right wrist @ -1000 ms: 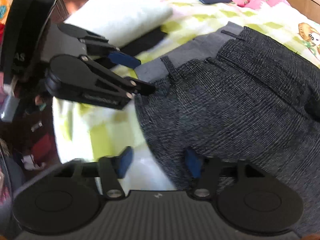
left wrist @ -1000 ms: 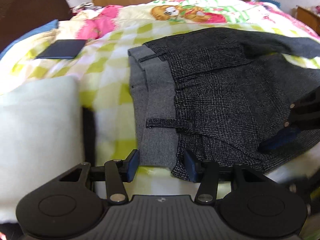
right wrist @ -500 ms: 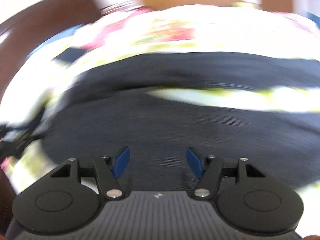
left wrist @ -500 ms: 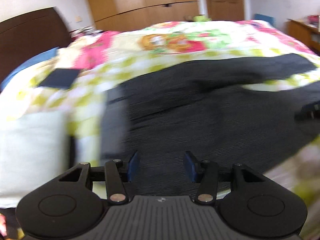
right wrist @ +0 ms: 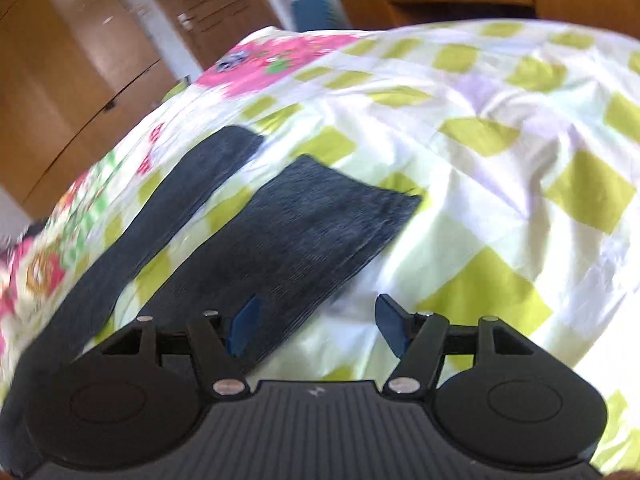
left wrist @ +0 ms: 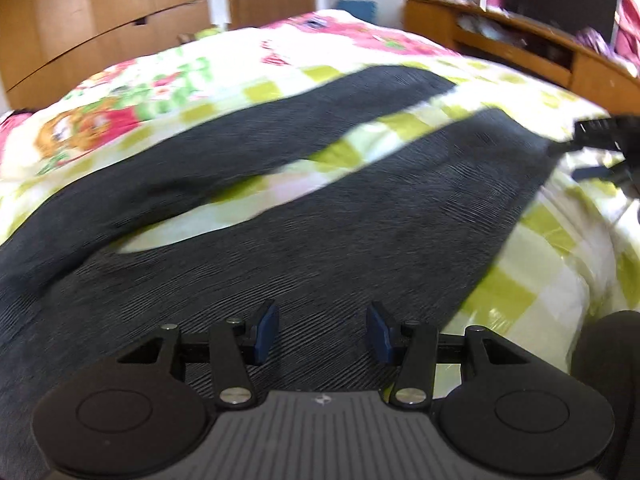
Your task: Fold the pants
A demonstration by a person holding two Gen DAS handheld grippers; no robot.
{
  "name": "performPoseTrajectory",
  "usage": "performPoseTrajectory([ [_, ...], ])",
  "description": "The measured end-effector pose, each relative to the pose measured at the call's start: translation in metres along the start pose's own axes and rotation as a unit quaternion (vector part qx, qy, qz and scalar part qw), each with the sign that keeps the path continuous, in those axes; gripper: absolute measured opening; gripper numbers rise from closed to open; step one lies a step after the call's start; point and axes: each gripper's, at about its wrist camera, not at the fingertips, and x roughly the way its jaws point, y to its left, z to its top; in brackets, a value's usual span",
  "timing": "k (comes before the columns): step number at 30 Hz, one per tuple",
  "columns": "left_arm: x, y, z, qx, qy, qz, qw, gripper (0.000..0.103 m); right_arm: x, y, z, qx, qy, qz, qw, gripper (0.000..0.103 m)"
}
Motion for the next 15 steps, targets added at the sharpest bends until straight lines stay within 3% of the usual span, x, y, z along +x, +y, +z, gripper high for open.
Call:
performPoseTrajectory([
  [3,0.016,-0.013,0.01,0.017,0.017,-0.012,0.9996,0.061,0.012,-0.018,0.012,0.052,-0.013,0.019,0.998,0.066],
  [5,0.029,-0.022,0.014,0.024,0.028,-0.015,0.9992,0.061,0.016,-0.025,0.024,0.063,-0.023,0.017,0.998,0.053],
  [7,0.038,-0.028,0.019,0.026,0.032,-0.013,0.9991,0.061,0.028,-0.034,0.036,0.071,-0.02,0.016,0.997,0.005],
  [11,0.036,-0.038,0.024,0.028,0.029,-0.02,0.999,0.061,0.019,-0.052,0.045,0.098,-0.022,0.053,0.994,0.004],
  [15,0.043,-0.046,0.025,0.038,0.024,-0.03,0.9985,0.061,0.012,-0.06,0.044,0.078,-0.021,0.025,0.996,0.004],
])
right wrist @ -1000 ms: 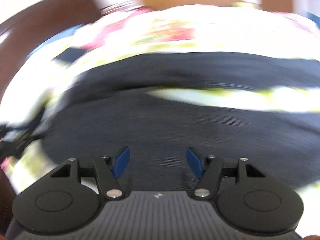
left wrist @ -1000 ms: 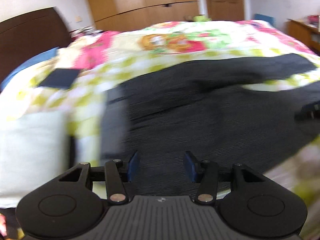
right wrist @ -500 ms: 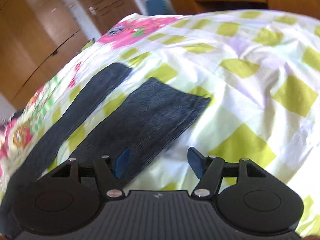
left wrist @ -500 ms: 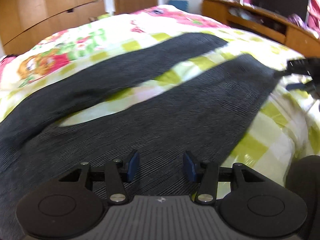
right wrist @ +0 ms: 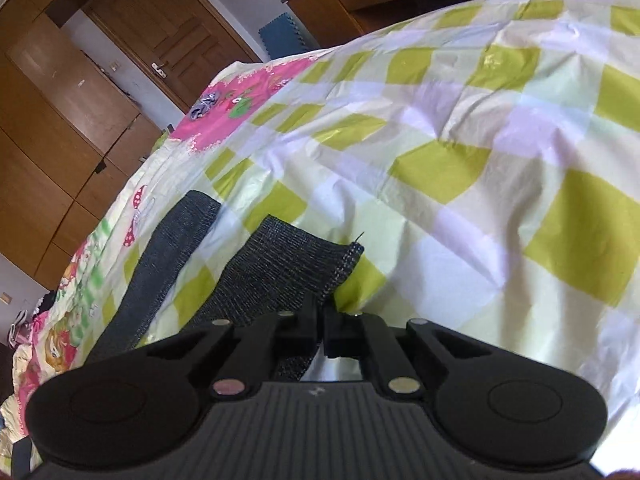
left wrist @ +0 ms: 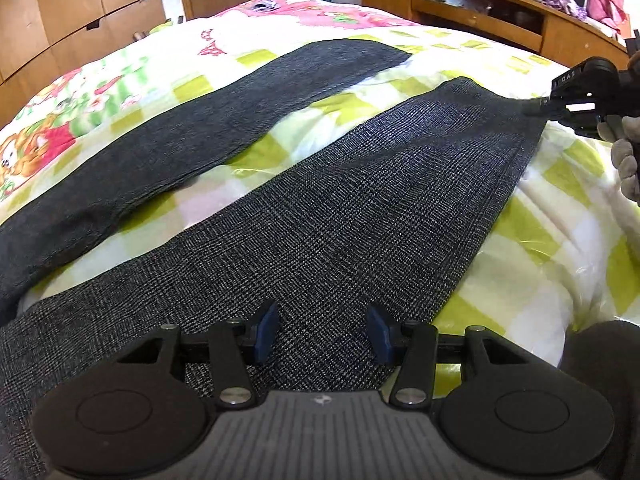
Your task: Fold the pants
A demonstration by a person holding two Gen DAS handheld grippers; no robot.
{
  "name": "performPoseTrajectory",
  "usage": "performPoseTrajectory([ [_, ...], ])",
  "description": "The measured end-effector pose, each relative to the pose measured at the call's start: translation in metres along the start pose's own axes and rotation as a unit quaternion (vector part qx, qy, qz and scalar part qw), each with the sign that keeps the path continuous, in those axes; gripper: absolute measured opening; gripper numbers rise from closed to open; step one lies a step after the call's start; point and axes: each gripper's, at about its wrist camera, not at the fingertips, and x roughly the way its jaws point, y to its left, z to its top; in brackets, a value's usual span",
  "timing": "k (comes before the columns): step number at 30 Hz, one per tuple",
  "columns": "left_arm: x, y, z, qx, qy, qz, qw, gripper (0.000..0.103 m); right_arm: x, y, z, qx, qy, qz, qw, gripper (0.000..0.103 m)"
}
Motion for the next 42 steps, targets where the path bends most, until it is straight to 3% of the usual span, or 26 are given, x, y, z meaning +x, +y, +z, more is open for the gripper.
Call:
performPoseTrajectory([
  [6,-0.003,0.008,-0.006,-0.013,-0.003,-0.005,0.9999,0.062,-0.009,0.009,-0.006,-0.038,0.008,-0.043,0.998,0.01],
  [11,-0.032,0.038,-0.024,-0.03,-0.016,0.019,0.9992,0.062,-0.036,0.035,-0.007,-0.106,-0.019,-0.085,0.991,0.012],
  [14,-0.059,0.067,-0.039,-0.04,-0.033,0.049,0.9975,0.062,-0.05,0.064,-0.015,-0.166,-0.039,-0.103,0.98,0.012],
  [17,-0.087,0.101,-0.054,-0.047,-0.052,0.093,0.9932,0.062,-0.056,0.11,-0.032,-0.243,-0.025,-0.068,0.967,0.018],
  [19,-0.102,0.129,-0.064,-0.057,-0.058,0.12,0.9894,0.063,-0.052,0.151,-0.051,-0.304,-0.003,-0.027,0.952,0.029],
  [22,-0.121,0.174,-0.079,-0.068,-0.062,0.17,0.981,0.063,-0.034,0.217,-0.084,-0.377,0.035,0.045,0.924,0.029],
  [25,-0.132,0.222,-0.09,-0.073,-0.059,0.214,0.9723,0.063,-0.001,0.287,-0.12,-0.446,0.083,0.107,0.885,0.03],
  [30,-0.139,0.311,-0.093,-0.104,-0.052,0.25,0.9612,0.064,0.069,0.392,-0.178,-0.576,0.147,0.159,0.789,0.038],
  [35,-0.12,0.394,-0.085,-0.119,-0.022,0.241,0.9631,0.068,0.13,0.463,-0.213,-0.645,0.187,0.176,0.72,0.039],
  [37,-0.11,0.423,-0.084,-0.13,-0.002,0.214,0.9682,0.068,0.148,0.481,-0.223,-0.666,0.2,0.181,0.695,0.047],
  [42,-0.085,0.454,-0.084,-0.123,0.055,0.165,0.9771,0.068,0.186,0.504,-0.239,-0.705,0.237,0.18,0.643,0.055],
])
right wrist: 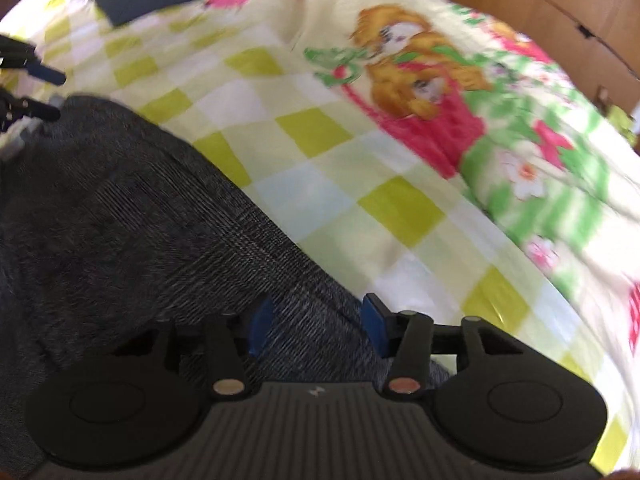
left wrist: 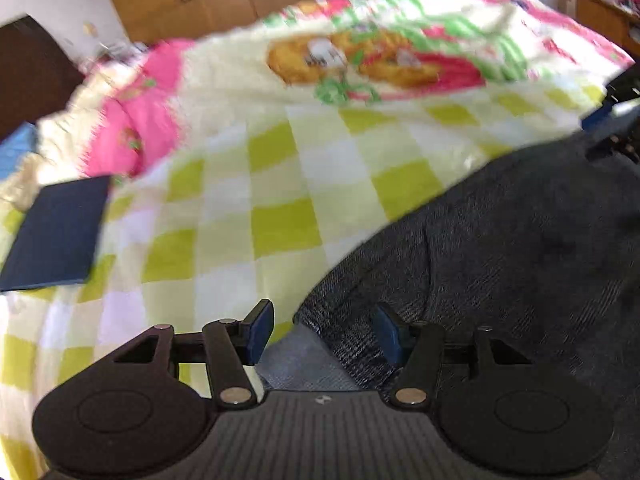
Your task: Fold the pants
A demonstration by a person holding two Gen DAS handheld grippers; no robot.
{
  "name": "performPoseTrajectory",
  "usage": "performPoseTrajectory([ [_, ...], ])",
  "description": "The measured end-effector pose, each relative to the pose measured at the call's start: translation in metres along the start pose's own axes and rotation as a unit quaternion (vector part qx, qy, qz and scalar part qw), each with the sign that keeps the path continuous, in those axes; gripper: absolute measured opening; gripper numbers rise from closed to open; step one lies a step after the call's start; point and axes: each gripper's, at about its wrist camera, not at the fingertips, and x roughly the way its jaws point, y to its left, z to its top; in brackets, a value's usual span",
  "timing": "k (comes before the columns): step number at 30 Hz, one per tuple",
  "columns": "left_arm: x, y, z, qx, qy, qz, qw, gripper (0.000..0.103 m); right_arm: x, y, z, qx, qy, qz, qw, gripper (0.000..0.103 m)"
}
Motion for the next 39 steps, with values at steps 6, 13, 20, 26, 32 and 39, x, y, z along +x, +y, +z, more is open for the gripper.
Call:
performPoseTrajectory([
  [6,0.021,-0.002,-0.005,0.029,0.032,-0.032,0.9986,0.07,0.02,-0.009,0.011,-0.023,0.025,0.017,0.999,0.061],
  [13,0.022,0.005,-0.003,0.034,0.051,-0.04,0.9973,0.074,0.027,-0.01,0.018,-0.039,0.071,0.052,0.995,0.059],
  [20,0.027,0.01,-0.004,0.021,0.052,-0.038,0.9977,0.063,0.029,0.005,0.012,-0.014,0.081,0.042,0.996,0.008],
  [26,0.008,0.0,-0.006,0.036,0.029,-0.008,0.9989,0.04,-0.012,0.024,0.006,-0.003,0.026,-0.014,1.0,0.005],
  [32,-0.026,-0.012,-0.016,0.053,0.006,0.008,0.9986,0.017,-0.11,0.052,-0.013,-0.003,-0.064,-0.026,0.998,0.005],
  [39,-0.084,-0.026,-0.038,0.061,-0.052,0.02,0.9966,0.021,-0.192,0.118,-0.061,-0.021,-0.105,-0.018,0.994,0.005],
])
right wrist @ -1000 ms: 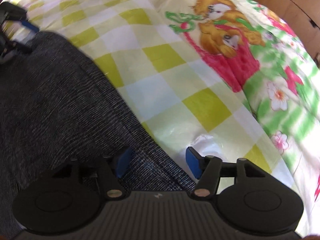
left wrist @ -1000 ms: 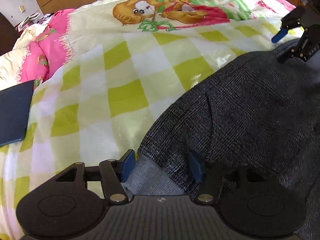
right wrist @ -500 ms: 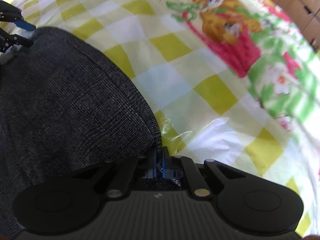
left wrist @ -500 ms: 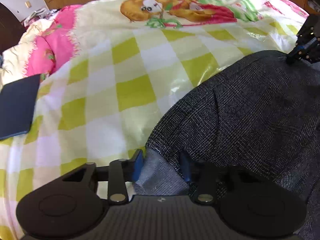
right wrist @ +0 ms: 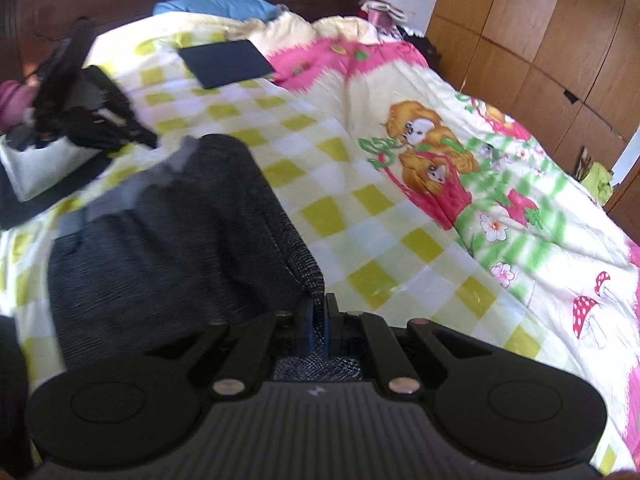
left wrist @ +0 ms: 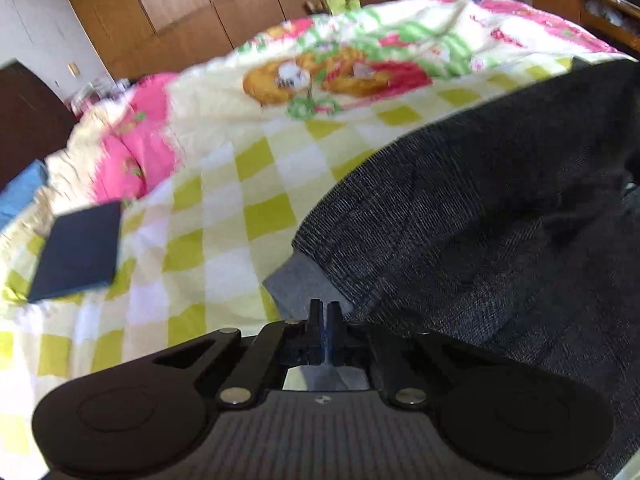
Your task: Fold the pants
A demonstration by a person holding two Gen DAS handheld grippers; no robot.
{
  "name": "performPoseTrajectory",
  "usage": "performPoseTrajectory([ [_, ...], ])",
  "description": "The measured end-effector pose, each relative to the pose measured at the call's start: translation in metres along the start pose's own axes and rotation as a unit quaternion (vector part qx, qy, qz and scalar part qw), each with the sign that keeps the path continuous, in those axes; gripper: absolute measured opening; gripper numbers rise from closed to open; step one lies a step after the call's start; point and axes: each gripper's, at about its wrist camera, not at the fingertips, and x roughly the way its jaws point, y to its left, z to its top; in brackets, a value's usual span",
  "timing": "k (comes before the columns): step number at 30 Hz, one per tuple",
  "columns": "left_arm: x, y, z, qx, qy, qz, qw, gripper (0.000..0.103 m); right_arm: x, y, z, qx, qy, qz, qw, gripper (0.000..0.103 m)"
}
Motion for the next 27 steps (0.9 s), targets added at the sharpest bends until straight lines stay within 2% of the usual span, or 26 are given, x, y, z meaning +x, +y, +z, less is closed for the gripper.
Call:
performPoseTrajectory([
  [2,-0.003,-0.007,0.001,0.01,-0.01,0.013,0.9998,0.027,-0.011,0.022,-0.004,-0.016,0.001,0.005,1.0,0.005],
  [4,-0.005,-0.016,0.001,0.035,-0.018,0.025,0.9989,0.045,-0.024,0.045,-0.015,-0.035,0.01,0.01,0.999,0.005],
  [6,-0.009,-0.03,-0.003,0.086,-0.03,0.047,0.9947,0.059,-0.035,0.063,-0.03,-0.047,0.018,0.018,0.999,0.005],
  [8,-0.014,-0.041,-0.01,0.131,-0.051,0.089,0.9861,0.063,-0.036,0.073,-0.043,-0.044,0.025,0.026,0.998,0.005],
  [11,-0.016,-0.054,-0.019,0.18,-0.062,0.119,0.9744,0.064,-0.029,0.08,-0.056,-0.039,0.037,0.029,0.998,0.005],
  [14,-0.01,-0.071,-0.027,0.256,-0.07,0.141,0.9538,0.07,-0.025,0.082,-0.064,-0.03,0.042,0.037,0.998,0.005],
  [15,-0.006,-0.073,-0.028,0.274,-0.071,0.152,0.9469,0.076,-0.026,0.083,-0.067,-0.028,0.043,0.038,0.998,0.005],
  [16,-0.002,-0.074,-0.027,0.284,-0.071,0.159,0.9428,0.078,-0.026,0.084,-0.07,-0.025,0.044,0.038,0.998,0.005],
  [18,0.006,-0.072,-0.022,0.296,-0.064,0.165,0.9385,0.078,-0.025,0.086,-0.076,-0.023,0.05,0.037,0.998,0.005],
  [20,0.011,-0.075,-0.018,0.323,-0.059,0.165,0.9302,0.078,-0.024,0.09,-0.082,-0.028,0.059,0.036,0.997,0.005],
  [21,0.014,-0.077,-0.018,0.335,-0.054,0.162,0.9266,0.073,-0.025,0.091,-0.084,-0.027,0.062,0.036,0.997,0.005],
  [22,0.016,-0.079,-0.017,0.345,-0.041,0.159,0.924,0.057,-0.026,0.09,-0.086,-0.022,0.063,0.036,0.997,0.005],
  [23,0.017,-0.082,-0.019,0.349,-0.026,0.152,0.9243,0.048,-0.027,0.09,-0.088,-0.015,0.061,0.034,0.997,0.005],
  [24,0.016,-0.082,-0.019,0.345,-0.013,0.138,0.9284,0.036,-0.028,0.088,-0.089,-0.009,0.058,0.031,0.998,0.005],
  [25,0.011,-0.083,-0.021,0.336,-0.007,0.13,0.9329,0.035,-0.03,0.086,-0.09,-0.006,0.056,0.028,0.998,0.005],
  [27,-0.004,-0.086,-0.029,0.325,-0.017,0.139,0.9354,0.034,-0.035,0.085,-0.094,-0.005,0.053,0.02,0.998,0.005],
])
